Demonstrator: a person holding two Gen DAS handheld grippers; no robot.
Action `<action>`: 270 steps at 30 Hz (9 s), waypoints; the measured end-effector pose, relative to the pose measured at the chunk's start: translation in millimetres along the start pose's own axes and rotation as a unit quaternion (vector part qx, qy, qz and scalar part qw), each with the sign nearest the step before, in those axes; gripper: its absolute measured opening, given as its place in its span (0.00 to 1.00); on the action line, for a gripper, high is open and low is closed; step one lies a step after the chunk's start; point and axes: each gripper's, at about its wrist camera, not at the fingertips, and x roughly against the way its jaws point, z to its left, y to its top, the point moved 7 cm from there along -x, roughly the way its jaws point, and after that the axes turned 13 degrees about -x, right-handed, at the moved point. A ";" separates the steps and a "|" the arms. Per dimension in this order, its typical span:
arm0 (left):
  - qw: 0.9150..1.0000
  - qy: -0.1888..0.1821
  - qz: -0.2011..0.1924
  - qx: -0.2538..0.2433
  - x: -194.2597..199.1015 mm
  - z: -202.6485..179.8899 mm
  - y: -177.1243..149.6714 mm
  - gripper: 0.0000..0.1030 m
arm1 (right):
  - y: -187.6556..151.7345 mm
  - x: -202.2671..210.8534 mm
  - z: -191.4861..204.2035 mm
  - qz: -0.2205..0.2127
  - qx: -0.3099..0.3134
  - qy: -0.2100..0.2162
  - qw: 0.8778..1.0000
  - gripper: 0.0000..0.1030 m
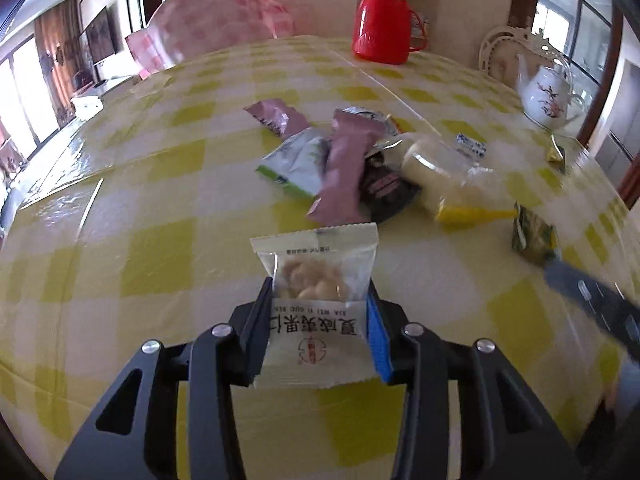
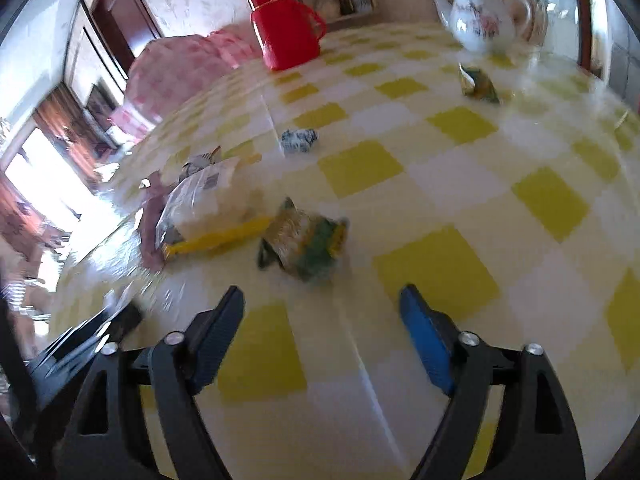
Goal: Organize snacks
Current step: 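Grasp the white nut packet with the left tool while the right tool grasps the green snack, then carry the nut packet and green snack to the purple box and open both tools, then move both open tools back over the table toward the remaining snacks, then grasp the green snack packet with the right tool while the left tool grasps the round cake pack, then carry the round cake pack and green packet to the purple box and release both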
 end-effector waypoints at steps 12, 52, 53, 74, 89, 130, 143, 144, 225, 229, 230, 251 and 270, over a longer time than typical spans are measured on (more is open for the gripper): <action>0.999 -0.036 -0.003 -0.028 36.2 19.7 -41.3 0.41 | 13.2 -18.0 16.2 -0.026 0.064 -0.063 0.996 0.41; 0.996 -0.040 -0.038 -0.070 212.9 33.9 -196.9 0.41 | -198.6 205.1 77.9 -0.054 0.201 0.131 0.969 0.41; 0.996 -0.036 -0.037 -0.066 216.6 42.9 -202.9 0.41 | -205.7 206.5 86.7 -0.051 0.211 0.136 0.967 0.41; 1.000 0.016 -0.003 -0.005 258.6 159.3 -296.1 0.41 | -333.5 216.3 206.5 0.008 0.365 0.198 0.910 0.41; 0.998 0.037 0.040 0.034 260.1 211.3 -354.4 0.41 | -432.5 212.8 257.1 0.060 0.472 0.227 0.850 0.41; 0.968 0.218 0.123 0.031 251.9 244.7 -336.8 0.94 | -473.0 210.4 251.9 0.144 0.462 0.291 0.825 0.72; 0.992 0.021 -0.101 0.066 187.7 59.0 -90.7 0.98 | -209.7 201.1 83.8 -0.040 0.211 0.154 0.964 0.84; 0.993 0.003 -0.104 0.062 174.1 37.6 -79.7 0.98 | -192.8 195.1 66.0 -0.049 0.191 0.132 0.971 0.84; 0.999 0.027 0.027 0.008 -73.3 -106.9 99.5 0.69 | 20.4 84.0 -78.9 -0.088 -0.037 0.061 0.994 0.37; 0.999 -0.024 0.020 -0.028 -55.1 -122.4 81.6 0.67 | 19.1 81.4 -80.3 -0.086 -0.037 0.055 0.994 0.36; 0.998 -0.038 0.017 -0.036 -47.4 -128.1 75.2 0.67 | 18.8 80.8 -81.4 -0.083 -0.039 0.056 0.994 0.36; 0.996 -0.073 -0.027 -0.053 -11.0 -139.1 53.4 0.64 | 15.3 67.9 -87.5 -0.079 -0.039 0.046 0.995 0.36; 0.995 -0.066 -0.070 0.014 85.6 -97.4 -41.4 0.64 | -50.0 120.9 -69.0 -0.094 -0.032 0.075 0.992 0.36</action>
